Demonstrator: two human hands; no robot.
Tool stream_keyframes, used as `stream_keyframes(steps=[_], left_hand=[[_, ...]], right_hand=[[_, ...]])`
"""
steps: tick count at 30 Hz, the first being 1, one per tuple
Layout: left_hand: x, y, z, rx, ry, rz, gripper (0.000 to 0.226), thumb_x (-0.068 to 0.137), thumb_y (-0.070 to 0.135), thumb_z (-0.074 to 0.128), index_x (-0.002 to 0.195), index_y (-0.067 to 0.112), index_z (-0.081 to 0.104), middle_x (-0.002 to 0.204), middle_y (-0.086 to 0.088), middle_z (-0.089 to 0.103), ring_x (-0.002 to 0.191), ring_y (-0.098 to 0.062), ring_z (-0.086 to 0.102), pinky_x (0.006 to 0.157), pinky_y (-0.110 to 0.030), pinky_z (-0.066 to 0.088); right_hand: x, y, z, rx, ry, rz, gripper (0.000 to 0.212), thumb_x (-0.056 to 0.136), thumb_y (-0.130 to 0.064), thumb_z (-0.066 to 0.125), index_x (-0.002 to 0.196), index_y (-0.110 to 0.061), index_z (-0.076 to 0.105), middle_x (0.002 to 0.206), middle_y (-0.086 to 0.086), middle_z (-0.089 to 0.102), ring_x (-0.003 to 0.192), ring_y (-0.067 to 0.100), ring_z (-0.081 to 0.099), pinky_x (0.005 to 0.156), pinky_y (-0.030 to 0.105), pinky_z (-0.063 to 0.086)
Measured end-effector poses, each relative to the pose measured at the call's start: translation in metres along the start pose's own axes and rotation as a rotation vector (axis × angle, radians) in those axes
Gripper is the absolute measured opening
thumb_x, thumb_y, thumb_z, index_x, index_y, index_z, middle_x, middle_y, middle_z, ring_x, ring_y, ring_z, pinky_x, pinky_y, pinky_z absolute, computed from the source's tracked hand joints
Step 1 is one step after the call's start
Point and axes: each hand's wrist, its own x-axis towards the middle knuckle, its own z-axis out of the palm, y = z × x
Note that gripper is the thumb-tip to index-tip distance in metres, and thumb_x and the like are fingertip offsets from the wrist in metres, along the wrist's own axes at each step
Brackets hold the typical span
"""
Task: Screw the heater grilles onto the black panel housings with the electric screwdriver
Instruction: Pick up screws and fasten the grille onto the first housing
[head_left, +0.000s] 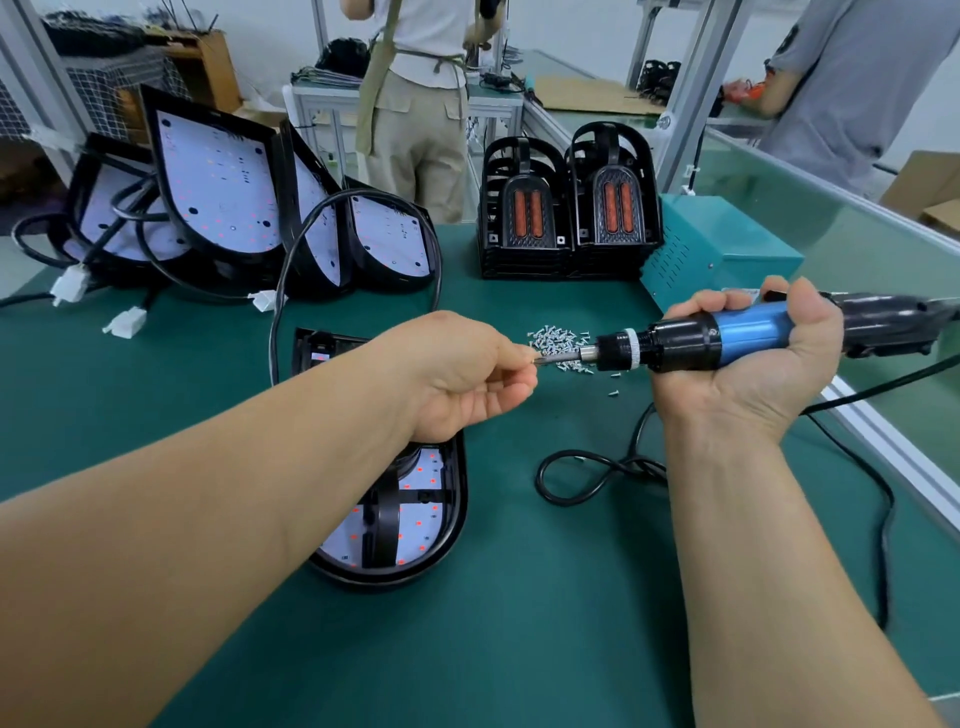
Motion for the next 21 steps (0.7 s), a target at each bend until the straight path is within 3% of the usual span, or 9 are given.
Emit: stream_keyframes(steps=[3,5,12,14,16,17,19,21], left_hand=[[0.0,-0.001,0.001,-0.051,-0.019,-0.04,0.016,0.097,0.002,0.057,0.081,0.002,0.06,0.053,-0.002,0.059,0.046,-0.004,0.057,0.045,-0.013,0.051],[0.001,-0.002,0.002,-0.054,-0.016,-0.042,0.016,0.097,0.002,0.057,0.081,0.002,0.06,0.053,-0.002,0.06,0.047,-0.004,0.058,0.045,-0.014,0.052],[-0.001,-0.005,0.006,-0.058,0.01,0.001,0.007,0.093,0.002,0.062,0.087,-0.001,0.064,0.058,-0.005,0.062,0.048,-0.006,0.061,0.047,-0.015,0.053],[-0.004,0.0,0.005,0.086,0.012,0.051,0.019,0.093,0.013,0.066,0.109,0.003,0.064,0.066,-0.008,0.064,0.051,-0.008,0.064,0.049,-0.016,0.054],[-0.008,0.01,-0.006,0.364,0.049,0.176,0.053,0.093,0.028,0.066,0.142,0.018,0.048,0.073,-0.01,0.067,0.05,-0.008,0.065,0.05,-0.016,0.055],[-0.012,0.019,-0.015,0.48,0.091,0.263,0.062,0.093,0.033,0.064,0.15,0.026,0.038,0.076,-0.01,0.069,0.05,-0.005,0.064,0.051,-0.015,0.054],[-0.02,0.035,-0.042,0.622,0.254,0.437,0.065,0.092,0.039,0.065,0.15,0.033,0.037,0.092,-0.006,0.072,0.062,-0.002,0.065,0.06,-0.017,0.054],[-0.029,0.038,-0.073,0.712,0.45,0.524,0.067,0.088,0.044,0.069,0.148,0.034,0.041,0.115,-0.003,0.066,0.097,-0.011,0.065,0.087,-0.025,0.047]], right_hand=[[-0.002,-0.001,0.003,-0.015,-0.023,-0.026,0.009,0.062,-0.023,0.066,0.057,-0.016,0.063,0.06,0.001,0.053,0.049,0.018,0.053,0.058,0.023,0.045],[-0.004,-0.002,0.004,-0.035,-0.048,-0.035,0.017,0.063,-0.024,0.064,0.047,-0.017,0.064,0.059,0.0,0.053,0.049,0.017,0.053,0.057,0.023,0.045],[-0.006,-0.003,0.007,-0.065,-0.082,-0.026,0.042,0.083,-0.023,0.057,0.043,-0.018,0.064,0.057,-0.001,0.053,0.049,0.016,0.053,0.058,0.023,0.043],[-0.006,-0.002,0.007,-0.06,-0.083,-0.014,0.046,0.087,-0.022,0.055,0.043,-0.018,0.064,0.057,0.0,0.053,0.049,0.017,0.052,0.058,0.023,0.044],[-0.008,-0.001,0.007,-0.064,-0.078,-0.009,0.048,0.089,-0.021,0.053,0.043,-0.018,0.064,0.057,0.0,0.052,0.049,0.017,0.052,0.057,0.024,0.044],[-0.008,0.0,0.008,-0.068,-0.072,-0.01,0.048,0.09,-0.021,0.053,0.043,-0.017,0.064,0.057,0.001,0.052,0.049,0.018,0.052,0.056,0.024,0.045],[-0.01,0.001,0.01,-0.079,-0.053,-0.016,0.045,0.091,-0.021,0.052,0.048,-0.017,0.065,0.057,0.001,0.052,0.049,0.018,0.052,0.056,0.023,0.045],[-0.013,0.002,0.014,-0.097,-0.042,-0.011,0.028,0.092,-0.02,0.052,0.066,-0.015,0.061,0.058,0.001,0.051,0.049,0.018,0.052,0.056,0.023,0.045]])
